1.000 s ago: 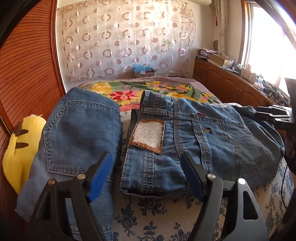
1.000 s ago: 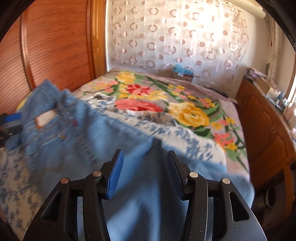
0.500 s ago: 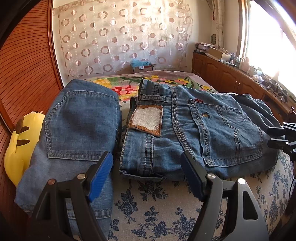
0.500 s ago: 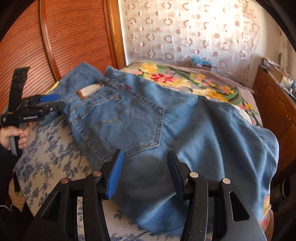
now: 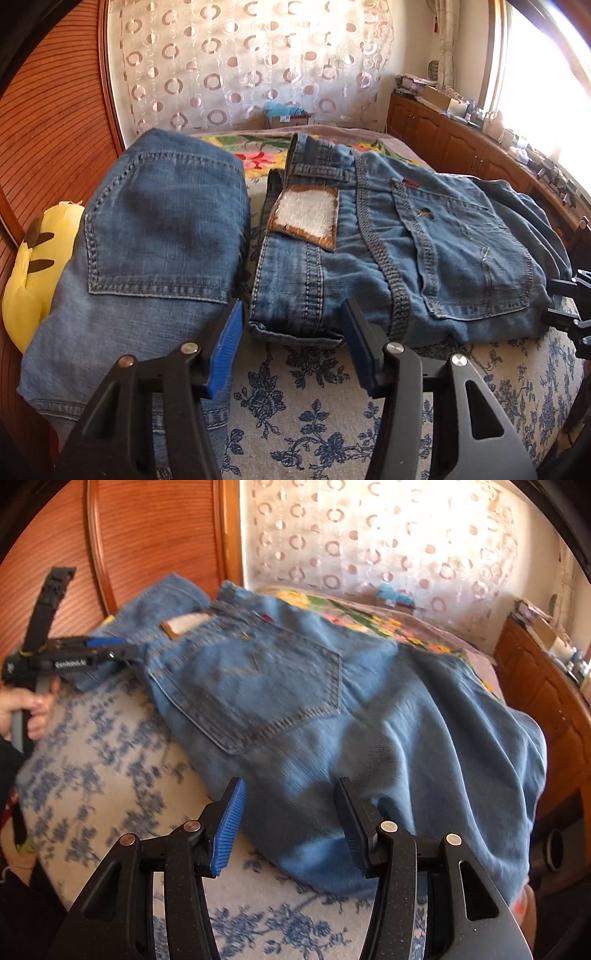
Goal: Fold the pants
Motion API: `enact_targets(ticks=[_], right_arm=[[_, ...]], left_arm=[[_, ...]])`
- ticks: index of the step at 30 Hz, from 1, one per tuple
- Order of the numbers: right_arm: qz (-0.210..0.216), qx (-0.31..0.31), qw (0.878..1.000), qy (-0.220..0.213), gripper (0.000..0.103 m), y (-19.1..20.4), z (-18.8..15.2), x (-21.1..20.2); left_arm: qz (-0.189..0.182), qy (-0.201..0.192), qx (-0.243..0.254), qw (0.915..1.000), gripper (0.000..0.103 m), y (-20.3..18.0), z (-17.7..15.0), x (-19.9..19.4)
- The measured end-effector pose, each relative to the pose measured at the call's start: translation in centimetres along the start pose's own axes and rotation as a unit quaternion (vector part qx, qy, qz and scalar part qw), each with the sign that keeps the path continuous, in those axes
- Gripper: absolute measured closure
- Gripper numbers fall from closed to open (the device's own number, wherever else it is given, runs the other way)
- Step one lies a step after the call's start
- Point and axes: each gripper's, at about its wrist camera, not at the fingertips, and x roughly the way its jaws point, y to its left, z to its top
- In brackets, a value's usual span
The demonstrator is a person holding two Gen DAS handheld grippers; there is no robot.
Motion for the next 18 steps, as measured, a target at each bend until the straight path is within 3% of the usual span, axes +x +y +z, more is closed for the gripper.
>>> enact_targets(ticks=[7,16,18], right_arm=[[-0.002,0.005,1.0,0.0,0.049,-0.1,-0.6,0.6],[-0.002,0.003,1.0,0.003,0.048,0.5,-1.2,1.2],[0.003,0.003,1.0,0.008,0.048,0.6,-1.5,1.3]], left_arm=[[-0.002,0.006,-0.002,1.0,0.05,0.2,0.2,0.6],[-0.007,-0.002,0.013,0.9999,0.07,0.0,0.2,0.5],[-0.01,-0.002,0.016,0.9998,0.079,-0.2,0.2,0.5]])
